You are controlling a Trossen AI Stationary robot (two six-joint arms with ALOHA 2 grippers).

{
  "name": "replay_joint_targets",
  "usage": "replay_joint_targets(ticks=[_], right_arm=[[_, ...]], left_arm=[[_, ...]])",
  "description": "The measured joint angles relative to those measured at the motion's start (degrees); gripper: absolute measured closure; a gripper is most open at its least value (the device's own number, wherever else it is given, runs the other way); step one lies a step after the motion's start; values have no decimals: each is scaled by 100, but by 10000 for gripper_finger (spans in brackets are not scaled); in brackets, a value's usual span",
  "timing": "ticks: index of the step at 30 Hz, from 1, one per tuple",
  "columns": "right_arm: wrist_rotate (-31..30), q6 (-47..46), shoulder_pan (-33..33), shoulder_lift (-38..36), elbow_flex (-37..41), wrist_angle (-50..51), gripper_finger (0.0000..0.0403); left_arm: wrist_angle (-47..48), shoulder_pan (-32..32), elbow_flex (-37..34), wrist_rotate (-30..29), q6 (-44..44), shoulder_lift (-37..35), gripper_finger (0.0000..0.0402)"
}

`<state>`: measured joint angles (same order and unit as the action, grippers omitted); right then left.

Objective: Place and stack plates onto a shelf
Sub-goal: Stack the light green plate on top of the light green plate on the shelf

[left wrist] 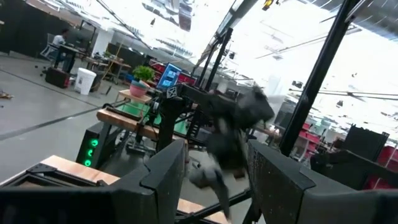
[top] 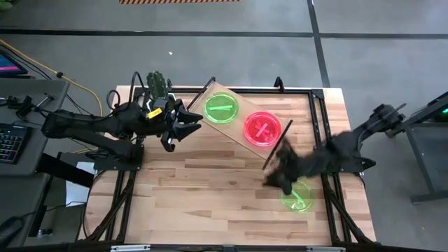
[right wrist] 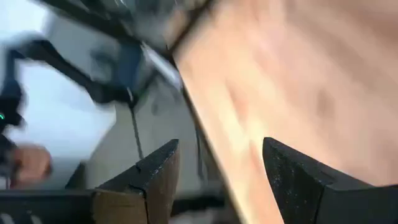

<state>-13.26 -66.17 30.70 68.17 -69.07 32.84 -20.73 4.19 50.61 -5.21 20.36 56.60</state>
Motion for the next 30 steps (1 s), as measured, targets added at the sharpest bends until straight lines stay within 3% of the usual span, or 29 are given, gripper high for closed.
replay_joint_targets(ticks=[7, 11, 13, 21, 30], right_arm=[[786, -3005, 1478, 1245, 178, 1132, 190], [1771, -4644, 1992, 2095, 178, 1744, 190], [1966, -5154, 2129, 2454, 164, 1905, 190], [1835, -5413, 2062, 3603, -372, 2724, 190], [1719, -4455, 1723, 4165, -532, 3132, 190]], left_arm=[[-1, -4, 0, 0, -5, 0, 236], [-2, -4, 0, -7, -4, 0, 236], [0, -4, 0, -7, -5, 0, 236], [-2, -4, 0, -74, 8, 0, 236], [-4, -4, 0, -130, 37, 0, 236]])
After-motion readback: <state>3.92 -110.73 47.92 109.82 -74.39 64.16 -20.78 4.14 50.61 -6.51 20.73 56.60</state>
